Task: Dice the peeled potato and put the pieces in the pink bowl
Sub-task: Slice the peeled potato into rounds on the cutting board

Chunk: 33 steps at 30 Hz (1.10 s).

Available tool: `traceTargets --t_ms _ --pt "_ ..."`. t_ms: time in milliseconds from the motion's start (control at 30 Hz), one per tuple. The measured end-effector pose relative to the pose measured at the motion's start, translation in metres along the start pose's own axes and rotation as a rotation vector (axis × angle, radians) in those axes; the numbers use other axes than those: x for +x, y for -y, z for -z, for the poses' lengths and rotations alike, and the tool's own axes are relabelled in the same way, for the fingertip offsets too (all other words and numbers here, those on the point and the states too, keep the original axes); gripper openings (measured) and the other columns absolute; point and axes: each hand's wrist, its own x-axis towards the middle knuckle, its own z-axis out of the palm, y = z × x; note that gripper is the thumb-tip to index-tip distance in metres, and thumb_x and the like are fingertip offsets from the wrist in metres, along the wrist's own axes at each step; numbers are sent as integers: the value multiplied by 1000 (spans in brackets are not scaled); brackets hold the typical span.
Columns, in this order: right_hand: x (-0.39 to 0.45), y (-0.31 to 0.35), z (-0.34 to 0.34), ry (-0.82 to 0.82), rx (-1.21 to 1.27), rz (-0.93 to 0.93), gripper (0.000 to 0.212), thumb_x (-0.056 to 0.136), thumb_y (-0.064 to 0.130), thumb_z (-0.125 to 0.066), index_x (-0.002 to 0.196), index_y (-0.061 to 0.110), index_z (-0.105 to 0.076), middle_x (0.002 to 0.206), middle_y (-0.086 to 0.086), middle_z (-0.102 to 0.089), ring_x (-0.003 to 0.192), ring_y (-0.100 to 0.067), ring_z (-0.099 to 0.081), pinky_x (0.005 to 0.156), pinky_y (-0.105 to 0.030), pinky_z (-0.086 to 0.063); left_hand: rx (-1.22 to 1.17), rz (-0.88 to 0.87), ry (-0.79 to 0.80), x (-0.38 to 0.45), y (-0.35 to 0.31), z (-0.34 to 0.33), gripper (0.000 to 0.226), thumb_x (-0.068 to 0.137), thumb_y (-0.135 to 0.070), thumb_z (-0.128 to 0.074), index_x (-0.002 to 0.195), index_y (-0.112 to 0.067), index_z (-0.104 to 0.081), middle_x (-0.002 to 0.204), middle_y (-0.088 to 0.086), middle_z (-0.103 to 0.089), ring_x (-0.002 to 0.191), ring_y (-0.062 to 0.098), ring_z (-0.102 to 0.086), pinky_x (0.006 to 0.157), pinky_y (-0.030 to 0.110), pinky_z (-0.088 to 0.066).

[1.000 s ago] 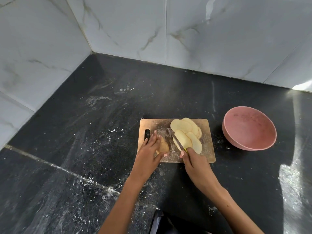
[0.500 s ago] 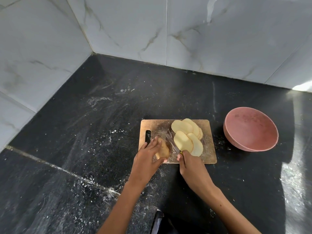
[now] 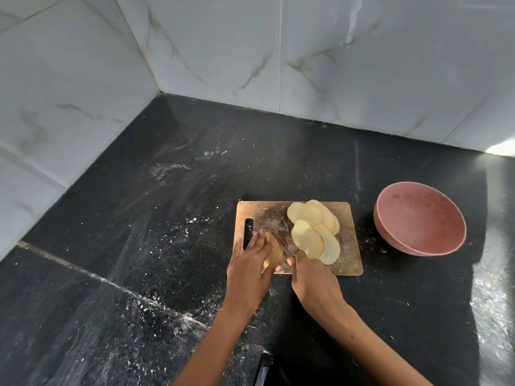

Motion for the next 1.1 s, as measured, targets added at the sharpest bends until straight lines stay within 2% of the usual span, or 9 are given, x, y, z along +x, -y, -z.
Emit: traceTargets --t_ms 67,133,300,533,733,867,1000,1100 --pt "1 1 2 10 -25 17 30 105 31 -26 113 11 -46 93 -5 -58 95 -23 -61 68 -30 -36 -38 -3 9 1 0 2 51 91 -32 -64 139 -19 -49 150 -5 -33 136 -4 -16 115 21 3" --pt "3 4 3 31 -41 29 30 105 31 -26 114 11 -46 88 -3 -53 94 -24 -61 67 -30 -35 -61 -4 14 1 0 5 50 90 -34 -64 137 -21 -52 150 -7 -34 136 -5 -15 114 19 6" --pt "10 6 3 67 -57 0 29 105 27 -29 117 8 -47 107 -10 -61 97 -27 -61 67 -30 -34 -45 21 15 1 1 6 47 90 -37 -63 135 -26 -54 150 -10 -34 136 -7 -13 115 23 11" --pt "9 7 -6 100 -81 -38 21 103 22 -35 117 9 -45 109 -9 -62 100 -26 -62 70 -31 -38 -38 81 22 -1 -1 9 44 89 -40 -63 132 -29 -56 147 -15 -36 142 2 -22 120 36 9" --pt "-4 -3 -5 169 -65 -80 22 104 23 -29 119 12 -41 115 -11 -58 107 -28 -57 75 -33 -35 -79 86 -4 0 0 9 41 87 -40 -67 127 -32 -60 144 -15 -39 142 4 -24 117 32 13" --pt "-23 -13 -3 212 -66 -110 27 105 31 -24 112 12 -41 110 -10 -58 102 -28 -58 72 -34 -37 -66 81 10 -1 1 8 47 88 -44 -64 132 -33 -54 142 -21 -29 143 2 -20 118 34 14" --pt "-46 -27 -7 235 -38 -118 23 105 35 -24 98 16 -35 97 -8 -58 99 -29 -60 69 -35 -38 -48 45 0 -1 2 7 47 89 -40 -65 133 -28 -54 147 -11 -38 142 2 -23 118 29 13" --pt "-53 -33 -4 217 -13 -101 27 104 38 -23 96 16 -36 86 -3 -50 95 -30 -59 69 -36 -39 -40 -6 0 0 1 8 44 91 -36 -63 133 -24 -54 147 -5 -40 140 4 -28 116 22 11"
